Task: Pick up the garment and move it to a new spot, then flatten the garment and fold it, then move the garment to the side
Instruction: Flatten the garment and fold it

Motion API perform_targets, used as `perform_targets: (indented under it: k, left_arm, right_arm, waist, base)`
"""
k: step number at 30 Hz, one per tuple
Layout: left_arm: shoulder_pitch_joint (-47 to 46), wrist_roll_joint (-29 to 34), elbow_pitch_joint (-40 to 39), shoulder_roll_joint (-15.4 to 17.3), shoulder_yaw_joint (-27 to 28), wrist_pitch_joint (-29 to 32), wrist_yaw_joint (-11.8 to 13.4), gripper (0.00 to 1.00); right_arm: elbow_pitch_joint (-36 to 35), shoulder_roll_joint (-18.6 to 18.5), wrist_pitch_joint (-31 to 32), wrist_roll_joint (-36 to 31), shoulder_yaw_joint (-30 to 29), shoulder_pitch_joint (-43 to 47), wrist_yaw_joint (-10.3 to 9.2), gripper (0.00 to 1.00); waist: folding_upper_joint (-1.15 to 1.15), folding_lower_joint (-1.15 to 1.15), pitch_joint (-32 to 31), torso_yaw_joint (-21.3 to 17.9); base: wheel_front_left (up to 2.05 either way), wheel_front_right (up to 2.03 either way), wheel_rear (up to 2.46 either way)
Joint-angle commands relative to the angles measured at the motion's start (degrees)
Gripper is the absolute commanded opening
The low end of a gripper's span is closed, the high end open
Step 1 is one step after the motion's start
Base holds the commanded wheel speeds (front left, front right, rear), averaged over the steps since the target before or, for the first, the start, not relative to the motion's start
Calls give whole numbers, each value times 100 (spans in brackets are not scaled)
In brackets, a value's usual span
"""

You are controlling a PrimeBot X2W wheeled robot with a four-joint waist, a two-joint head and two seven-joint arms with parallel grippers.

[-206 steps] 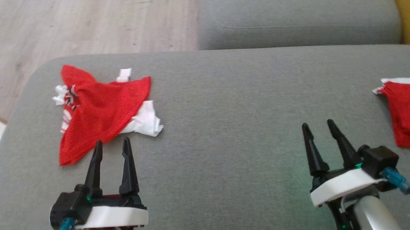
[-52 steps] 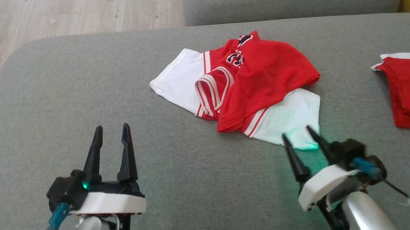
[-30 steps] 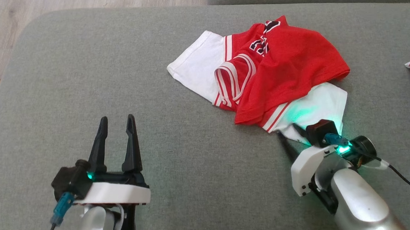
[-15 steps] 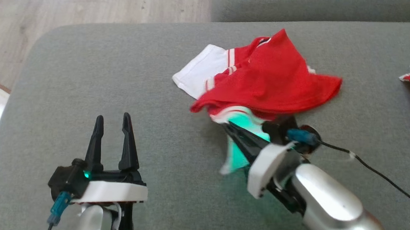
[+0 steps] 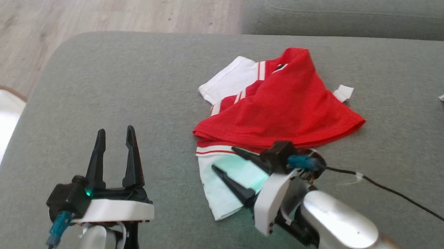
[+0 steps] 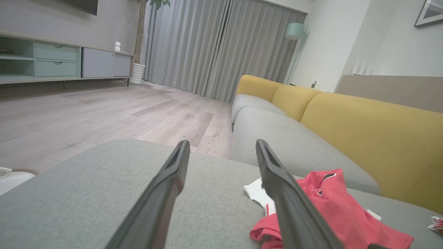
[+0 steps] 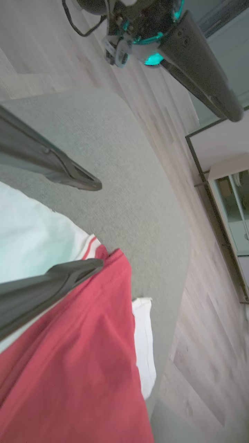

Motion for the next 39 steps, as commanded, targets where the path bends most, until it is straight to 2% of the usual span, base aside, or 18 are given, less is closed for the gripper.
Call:
perform_targets:
  k: [1,5,14,21,27,39]
  left_arm:
    - [-122,36,-222,77,236,-46,15,100]
    - [-113,38,-273,61,248,-46,11,100]
    - [-44,78,-398,0,218,-46,14,100]
    - [50,140,-428,-33,274,-46,12,100]
    - [170,208,-453,-56,292,-46,0,100]
    - [79,209,-429,-77,183,-46,-23,100]
  right_arm:
    - [-158,66,-168,-96,-140,-174,-4,100]
    - [-127,66,-450,-411,-599,-221,-4,100]
    - [-439,66,-1237,-1672,-2424,341,-4,100]
    - [-982,66,-1546,-1899,-3348,1175,-4,100]
    - [-1187,66,-1635,-1743,-3587,1570,-4,100]
    - [-1384,66,-1514,-1933,-3469,1324,-4,100]
  waist:
    - [0,0,-21,-118]
    - [0,0,-36,-280]
    - [0,0,-65,-747]
    - [0,0,-47,-994]
    - [0,0,-20,-1088]
    - [0,0,203,-883]
  base:
    - [0,0,0]
    - [0,0,0]
    - [0,0,0]
    - [0,0,0]
    - [0,0,0]
    - [0,0,0]
